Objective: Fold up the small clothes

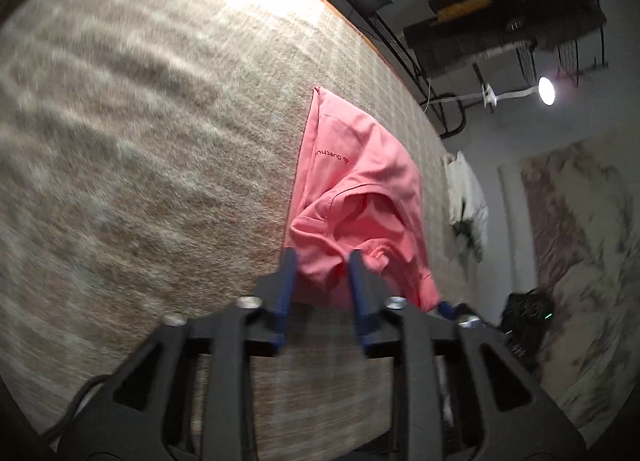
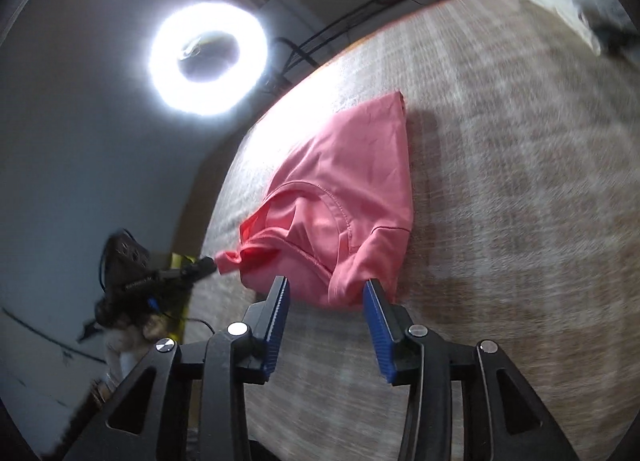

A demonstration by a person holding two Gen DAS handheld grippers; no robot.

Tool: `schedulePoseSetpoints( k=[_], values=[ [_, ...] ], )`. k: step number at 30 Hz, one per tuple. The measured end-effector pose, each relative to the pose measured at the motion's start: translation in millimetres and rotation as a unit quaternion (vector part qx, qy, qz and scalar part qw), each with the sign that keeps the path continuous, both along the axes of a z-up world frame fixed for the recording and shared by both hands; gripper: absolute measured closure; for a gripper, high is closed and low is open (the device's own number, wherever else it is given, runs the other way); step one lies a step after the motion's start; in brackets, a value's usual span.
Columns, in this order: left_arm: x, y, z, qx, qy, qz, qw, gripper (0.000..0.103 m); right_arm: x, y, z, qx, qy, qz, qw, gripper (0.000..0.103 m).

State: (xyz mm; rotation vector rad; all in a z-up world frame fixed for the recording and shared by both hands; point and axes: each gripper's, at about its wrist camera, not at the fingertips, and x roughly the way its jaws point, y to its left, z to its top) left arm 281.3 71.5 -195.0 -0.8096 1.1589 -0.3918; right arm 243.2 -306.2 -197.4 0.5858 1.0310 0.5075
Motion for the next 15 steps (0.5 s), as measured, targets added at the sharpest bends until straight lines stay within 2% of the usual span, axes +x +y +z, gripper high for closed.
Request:
schedulePoseSetpoints(
  k=[2, 6, 7, 8, 9, 13, 15],
  values=[
    [0.4, -2.3, -6.9, -0.025, 0.012, 0.012, 0.9995, 0.066, 3.4, 0.3, -5.0, 0.006, 0.010, -0.007, 1.000, 0.062],
    [2.0, -13.2, -13.1, -0.020, 0.021, 0.003, 0.9996, 0.066, 10.1, 0.2, -14.8, 0.023, 0.033, -0.016, 0.999, 0.065],
    [2.0, -16.0, -14.4, -0.017, 0.022, 0.002, 0.9996, 0.076, 11.8, 0.4, -15.7, 0.026, 0.036, -0.016, 0.999, 0.067],
    [2.3, -19.9, -15.6, -0.007, 0.022, -0.001, 0.9997, 0.093, 13.3, 1.1, -16.7, 0.027, 0.038, -0.015, 0.999, 0.070],
    [2.4, -22.1, -16.0, 0.001, 0.020, -0.006, 0.9998, 0.098, 14.5, 2.1, -17.2, 0.027, 0.039, -0.013, 0.999, 0.072],
    [-0.2, -31.6, -5.5, 0.047, -0.013, -0.020, 0.9986, 0.101, 17.8, 12.8, -19.1, 0.031, 0.040, 0.013, 0.999, 0.100],
    [-4.1, -32.5, 7.9, 0.062, -0.037, -0.021, 0.9972, 0.102, 15.4, 16.8, -12.7, 0.024, 0.028, 0.019, 0.999, 0.103]
  ],
)
